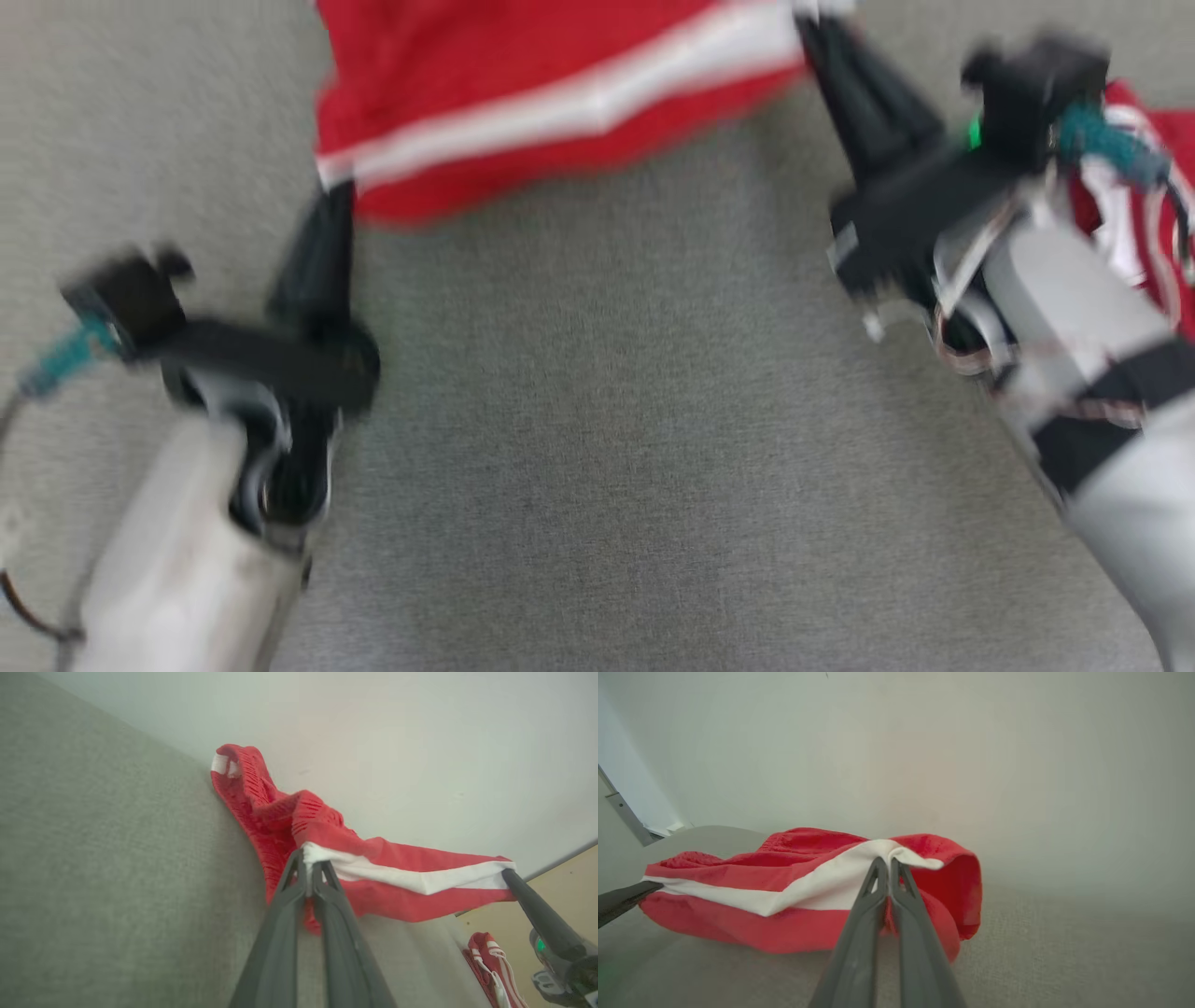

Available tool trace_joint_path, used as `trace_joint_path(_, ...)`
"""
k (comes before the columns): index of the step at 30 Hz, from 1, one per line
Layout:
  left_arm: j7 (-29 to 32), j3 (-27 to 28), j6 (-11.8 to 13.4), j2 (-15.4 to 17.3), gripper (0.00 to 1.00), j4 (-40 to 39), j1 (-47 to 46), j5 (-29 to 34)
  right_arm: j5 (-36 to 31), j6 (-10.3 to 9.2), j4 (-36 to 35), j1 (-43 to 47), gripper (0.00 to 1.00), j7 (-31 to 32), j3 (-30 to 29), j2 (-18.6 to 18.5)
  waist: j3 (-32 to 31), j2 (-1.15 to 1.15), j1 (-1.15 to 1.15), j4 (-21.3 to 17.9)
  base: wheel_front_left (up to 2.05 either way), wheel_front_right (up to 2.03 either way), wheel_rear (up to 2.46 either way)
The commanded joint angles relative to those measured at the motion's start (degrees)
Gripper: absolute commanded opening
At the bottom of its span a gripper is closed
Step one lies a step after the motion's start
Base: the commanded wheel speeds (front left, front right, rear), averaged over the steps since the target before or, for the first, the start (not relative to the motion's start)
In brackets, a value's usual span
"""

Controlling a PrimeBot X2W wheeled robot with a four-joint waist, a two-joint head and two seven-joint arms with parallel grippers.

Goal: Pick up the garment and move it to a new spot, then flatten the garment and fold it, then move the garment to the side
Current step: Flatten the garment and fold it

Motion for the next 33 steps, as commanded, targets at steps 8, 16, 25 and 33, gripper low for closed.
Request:
trace_joint_path(8,2.98,-7.06,0.34,4.43,0.00,-1.33,18.57,-1.68,6.71,-0.14,-15.57,25.23,0.00,20.33,-2.46,-8.50,-19.07,0.00,0.01,0.01,0.00,0.00,0.00)
trace_joint_path(16,4.64,-10.08,3.33,7.23,0.00,-4.99,31.79,-1.26,5.75,-0.14,-28.67,46.14,0.00,38.89,-8.99,-11.78,-25.25,0.00,0.01,-1.06,0.00,0.00,0.00)
trace_joint_path(25,9.30,-12.94,7.79,11.71,0.00,-13.20,43.44,-1.08,1.71,-0.15,-38.38,63.66,0.00,53.00,-17.20,-9.74,-28.42,0.00,0.01,-1.49,0.00,0.00,0.00)
trace_joint_path(33,8.99,-12.81,9.93,11.26,0.00,-18.84,44.65,-1.21,-2.10,-0.15,-43.10,65.14,0.00,54.90,-20.86,-7.54,-28.33,0.00,0.01,-0.71,0.00,0.00,0.00)
